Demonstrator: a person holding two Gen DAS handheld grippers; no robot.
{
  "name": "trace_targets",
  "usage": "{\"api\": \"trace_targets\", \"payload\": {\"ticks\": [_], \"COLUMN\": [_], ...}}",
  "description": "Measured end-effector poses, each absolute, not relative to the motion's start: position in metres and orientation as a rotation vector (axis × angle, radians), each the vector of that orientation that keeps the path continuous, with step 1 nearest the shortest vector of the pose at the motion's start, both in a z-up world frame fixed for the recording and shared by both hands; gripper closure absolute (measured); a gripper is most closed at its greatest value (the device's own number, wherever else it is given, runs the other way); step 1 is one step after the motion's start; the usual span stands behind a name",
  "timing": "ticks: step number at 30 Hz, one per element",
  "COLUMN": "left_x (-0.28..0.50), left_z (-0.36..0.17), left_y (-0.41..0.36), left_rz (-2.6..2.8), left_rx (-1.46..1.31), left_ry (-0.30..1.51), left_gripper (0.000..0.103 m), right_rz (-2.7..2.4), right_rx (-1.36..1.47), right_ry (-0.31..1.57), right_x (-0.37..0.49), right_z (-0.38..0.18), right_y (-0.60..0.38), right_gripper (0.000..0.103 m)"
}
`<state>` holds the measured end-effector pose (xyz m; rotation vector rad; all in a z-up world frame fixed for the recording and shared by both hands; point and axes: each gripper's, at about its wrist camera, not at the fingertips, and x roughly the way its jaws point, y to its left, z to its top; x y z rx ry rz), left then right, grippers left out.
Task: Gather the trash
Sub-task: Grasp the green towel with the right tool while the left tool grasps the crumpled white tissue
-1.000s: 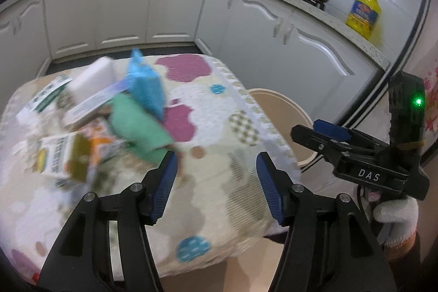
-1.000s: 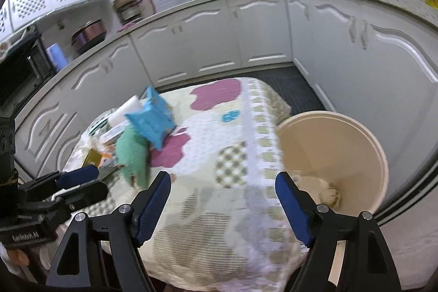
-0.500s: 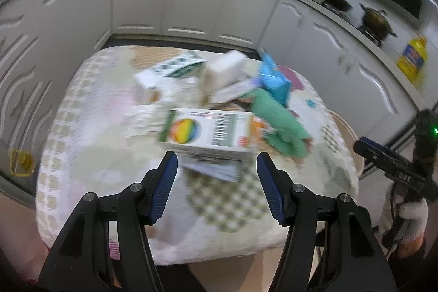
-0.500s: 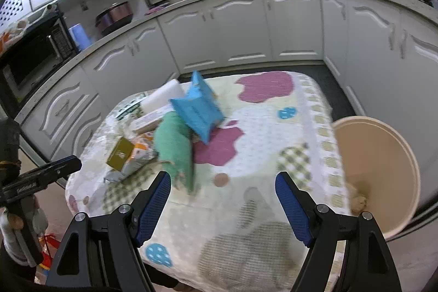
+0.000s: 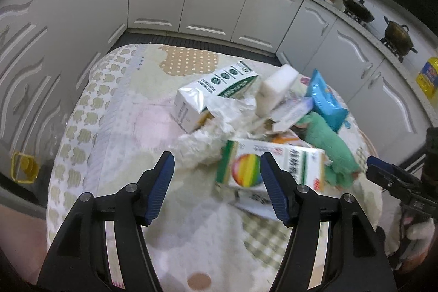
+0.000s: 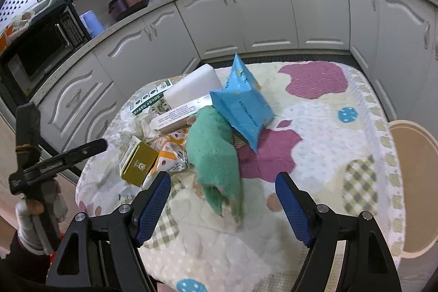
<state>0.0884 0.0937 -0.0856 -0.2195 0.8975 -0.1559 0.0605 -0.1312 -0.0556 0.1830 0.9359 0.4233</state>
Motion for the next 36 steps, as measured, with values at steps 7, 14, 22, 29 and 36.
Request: {"api": "trace_targets", "payload": {"ticks": [7,14,22,29,36], "left_x": [0.114,0.132,0.142,0.137,0.103], "left_z": [-0.100,-0.108,-0.116,-0.118,-0.092], "left_y": [0.096,0.090,0.095,0.092,0.106], "left_rz": [-0.167,-0.192,-0.214,-0.196,-0.187], "left_rx": [-0.217,-0.247,-0.350,-0.333,-0.327], "left_ry": [0.920,0.943,0.964,0.984,0.918], "left_gripper": [0.039,0.039,0.058,0.089,0.092], "right_rz": [0.431,0.450,0.473,0.501,0.521], "right_rx": [0.187,0.198,0.219,0.237,0.229], "right_ry": [0.966,0.991,0.987,0.986,0.951], "right_x": [0.078,0.090,0.094,0.088,0.060], "right_z": [-0.068,-0.078,-0.081,-0.083,-0.069], "right_y": [-0.120,-0.109,-0.104,-0.110,-0.129], "right_gripper": [0.027,0.027,0.050,0.070,0.071]}}
